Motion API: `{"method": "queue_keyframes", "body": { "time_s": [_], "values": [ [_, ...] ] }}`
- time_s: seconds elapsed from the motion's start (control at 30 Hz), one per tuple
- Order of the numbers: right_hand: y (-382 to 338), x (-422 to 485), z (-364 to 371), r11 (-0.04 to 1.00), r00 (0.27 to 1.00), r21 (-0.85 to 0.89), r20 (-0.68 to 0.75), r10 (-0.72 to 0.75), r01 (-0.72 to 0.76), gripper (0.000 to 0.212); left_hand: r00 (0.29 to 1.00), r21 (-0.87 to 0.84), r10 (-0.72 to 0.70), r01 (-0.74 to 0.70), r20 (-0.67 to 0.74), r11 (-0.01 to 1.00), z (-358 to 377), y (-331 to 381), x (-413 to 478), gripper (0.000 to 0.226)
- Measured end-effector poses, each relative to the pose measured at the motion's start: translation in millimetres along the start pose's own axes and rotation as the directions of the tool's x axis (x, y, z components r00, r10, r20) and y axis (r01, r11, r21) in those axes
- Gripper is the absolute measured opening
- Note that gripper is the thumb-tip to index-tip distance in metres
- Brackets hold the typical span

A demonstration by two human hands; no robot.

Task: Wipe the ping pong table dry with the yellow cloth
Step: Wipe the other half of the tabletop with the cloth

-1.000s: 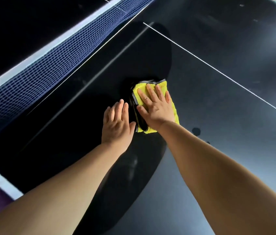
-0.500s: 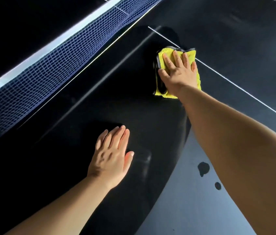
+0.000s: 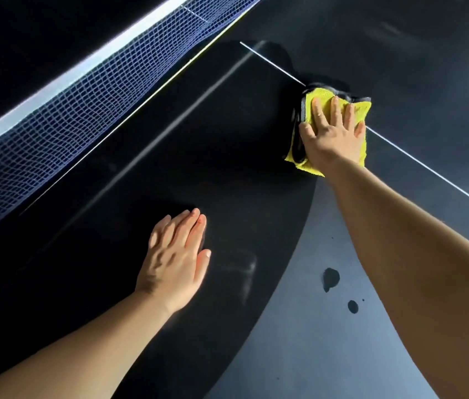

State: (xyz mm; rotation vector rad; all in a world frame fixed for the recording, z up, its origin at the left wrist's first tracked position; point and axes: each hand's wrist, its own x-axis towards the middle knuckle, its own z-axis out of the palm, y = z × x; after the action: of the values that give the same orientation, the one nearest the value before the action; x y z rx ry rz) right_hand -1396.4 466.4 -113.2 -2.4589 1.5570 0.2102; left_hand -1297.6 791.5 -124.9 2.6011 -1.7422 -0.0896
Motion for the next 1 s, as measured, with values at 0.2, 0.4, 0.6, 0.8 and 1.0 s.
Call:
{"method": "queue_keyframes", "body": {
  "time_s": [0.2, 0.4, 0.6, 0.8, 1.0],
  "values": [
    [-5, -62, 18, 1.000, 1.000, -0.010, -0.006, -0.024, 0.024, 0.060, 1.000, 0.008, -0.009, 0.009, -0.005, 1.000, -1, 1, -1, 0.058],
    [-24, -133, 40, 0.999, 0.999, -0.026, -0.011, -0.046, 0.045, 0.061, 1.000, -0.071, -0.011, 0.009, -0.026, 0.997, 0, 1, -2, 0.054],
    [-52, -216, 65, 0.999, 0.999, -0.021, -0.010, -0.048, 0.048, 0.062, 0.992, -0.124, 0.016, -0.031, -0.124, 0.992, 1, 0, -9, 0.048],
    [-75, -300, 89, 0.999, 0.999, -0.022, -0.014, -0.043, 0.043, 0.062, 0.976, -0.183, 0.056, -0.096, -0.211, 0.978, -16, -2, -36, 0.046],
    [-101, -376, 108, 0.999, 0.999, -0.010, 0.011, -0.053, 0.053, 0.062, 0.968, -0.182, 0.091, -0.135, -0.233, 0.974, -29, -40, -94, 0.045]
  ]
}}
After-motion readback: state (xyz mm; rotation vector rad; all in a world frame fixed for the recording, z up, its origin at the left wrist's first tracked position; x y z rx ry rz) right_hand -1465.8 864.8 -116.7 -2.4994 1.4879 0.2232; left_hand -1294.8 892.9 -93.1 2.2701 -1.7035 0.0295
